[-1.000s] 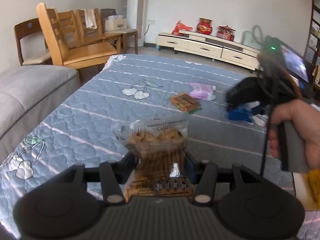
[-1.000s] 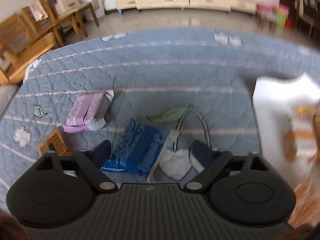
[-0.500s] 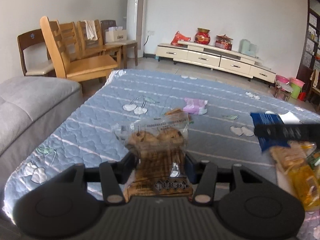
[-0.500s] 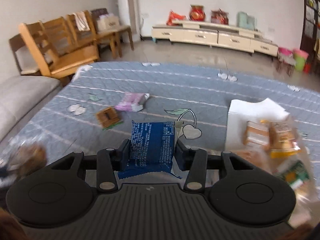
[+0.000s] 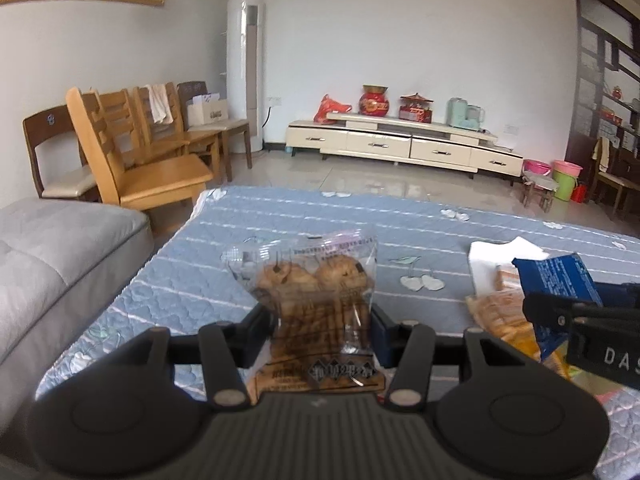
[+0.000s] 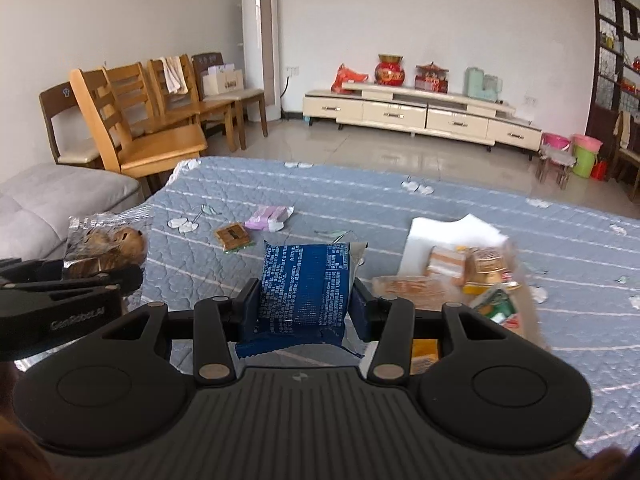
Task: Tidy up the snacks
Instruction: 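Carry the cookie bag with the left tool while the right tool carries the blue pack to the paper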
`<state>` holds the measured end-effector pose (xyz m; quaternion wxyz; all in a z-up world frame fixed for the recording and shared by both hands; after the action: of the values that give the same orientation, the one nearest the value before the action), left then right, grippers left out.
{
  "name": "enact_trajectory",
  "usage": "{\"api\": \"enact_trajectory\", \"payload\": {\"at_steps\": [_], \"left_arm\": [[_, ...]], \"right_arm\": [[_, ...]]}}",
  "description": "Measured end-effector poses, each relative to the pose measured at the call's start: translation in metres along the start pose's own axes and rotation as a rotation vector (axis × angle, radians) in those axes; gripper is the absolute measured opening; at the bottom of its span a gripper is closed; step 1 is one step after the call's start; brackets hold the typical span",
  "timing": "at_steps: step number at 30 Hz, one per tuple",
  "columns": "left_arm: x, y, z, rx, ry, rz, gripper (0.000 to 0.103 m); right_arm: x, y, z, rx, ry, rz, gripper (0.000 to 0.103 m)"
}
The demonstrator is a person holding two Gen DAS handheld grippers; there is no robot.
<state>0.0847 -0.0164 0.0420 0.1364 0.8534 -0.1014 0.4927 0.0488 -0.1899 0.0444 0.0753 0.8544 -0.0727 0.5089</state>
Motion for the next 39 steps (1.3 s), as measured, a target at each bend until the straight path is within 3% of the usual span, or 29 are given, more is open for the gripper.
{"api": "enact_trajectory", "payload": {"at_steps": [19,39], "left_arm": [[0.001,0.038,-0.024,-0.039,0.043,0.061,0.052],[0.0,0.047,-0.028,-0.056,0.045,0.097,0.052]], "right_arm": [[-0.014,0.058,-0.039,-0.042,0.06,0.064,0.057],[-0.016,0.061,-0.044,-0.075,0.079,0.089,0.057]]}}
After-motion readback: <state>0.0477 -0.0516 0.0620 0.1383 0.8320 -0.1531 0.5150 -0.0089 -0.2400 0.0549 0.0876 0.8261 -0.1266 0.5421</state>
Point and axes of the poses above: each gripper's, at about its wrist camera, not at the fingertips, and z roughly the way its jaws point, y to its right, x to its top, the point moved 3 cm from there along z, roughly the way its jaws point, and after that the axes turned 13 degrees about -x, right-handed, at the moved point
